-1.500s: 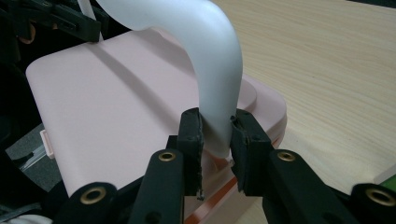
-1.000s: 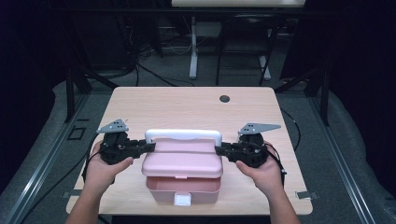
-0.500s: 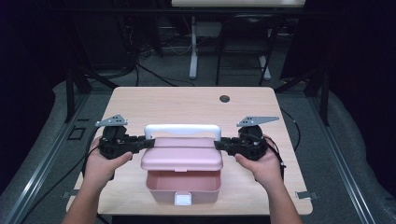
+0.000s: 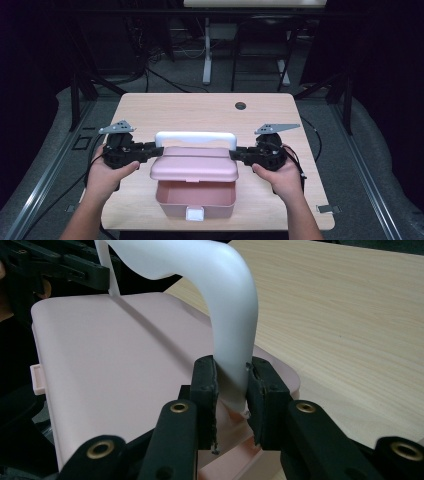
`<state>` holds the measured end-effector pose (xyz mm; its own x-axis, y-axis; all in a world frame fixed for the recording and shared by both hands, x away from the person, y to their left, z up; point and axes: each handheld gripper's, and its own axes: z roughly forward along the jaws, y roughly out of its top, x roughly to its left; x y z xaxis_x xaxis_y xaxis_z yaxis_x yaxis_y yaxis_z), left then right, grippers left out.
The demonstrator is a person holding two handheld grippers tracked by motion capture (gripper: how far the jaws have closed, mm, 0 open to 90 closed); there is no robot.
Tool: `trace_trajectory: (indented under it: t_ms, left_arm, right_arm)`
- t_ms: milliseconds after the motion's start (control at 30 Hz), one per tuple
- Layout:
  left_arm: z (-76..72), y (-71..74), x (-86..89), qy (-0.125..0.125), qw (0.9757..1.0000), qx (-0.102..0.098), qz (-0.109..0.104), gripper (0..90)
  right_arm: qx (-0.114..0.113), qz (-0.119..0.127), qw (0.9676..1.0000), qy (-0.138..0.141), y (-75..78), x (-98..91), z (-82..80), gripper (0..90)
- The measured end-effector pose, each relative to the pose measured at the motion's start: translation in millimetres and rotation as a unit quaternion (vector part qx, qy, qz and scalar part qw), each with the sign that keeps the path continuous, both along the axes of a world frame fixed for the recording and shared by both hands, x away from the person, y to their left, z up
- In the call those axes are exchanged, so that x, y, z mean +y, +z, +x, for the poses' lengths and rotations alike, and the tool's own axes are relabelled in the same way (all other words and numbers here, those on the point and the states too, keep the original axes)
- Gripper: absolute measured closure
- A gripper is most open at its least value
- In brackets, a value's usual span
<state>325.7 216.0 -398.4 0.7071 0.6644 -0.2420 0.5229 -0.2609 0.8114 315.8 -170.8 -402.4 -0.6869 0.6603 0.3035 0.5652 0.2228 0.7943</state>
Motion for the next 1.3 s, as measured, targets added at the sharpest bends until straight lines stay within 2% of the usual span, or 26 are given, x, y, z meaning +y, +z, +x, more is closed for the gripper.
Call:
trace_trajectory:
  t_ms: [167,300,500,700,933,1300]
  left_arm:
    - [-8.9,6.2,11.9,0.001,0.9999,-0.007,0.013,69.5]
    - [-18.9,4.5,23.2,0.004,0.9998,-0.01,0.019,74.5]
    - [-33.0,-6.6,34.7,0.0,0.9998,-0.003,0.017,82.4]
    - [-43.8,-22.1,36.7,-0.006,0.9998,0.007,0.016,89.3]
    - [-49.3,-32.5,25.2,-0.022,0.9993,0.014,0.027,89.8]
    - [-49.8,-34.9,-0.6,-0.057,0.9976,0.016,0.037,89.8]
  right_arm:
    - [-0.001,0.001,1.0,0.001,-1.3,-0.6,-0.6,74.8]
    - [-0.002,0.003,1.0,0.0,-1.2,-0.7,-0.9,74.8]
    - [-0.002,0.009,0.9999,-0.005,-1.0,-0.6,-0.4,74.8]
    - [-0.003,0.011,0.9999,-0.007,-0.6,-1.0,-1.0,74.8]
    - [-0.003,0.01,0.9999,-0.006,-1.3,-0.8,-1.6,74.8]
    - [-0.002,0.009,0.9999,-0.004,-2.7,-1.2,-2.6,74.8]
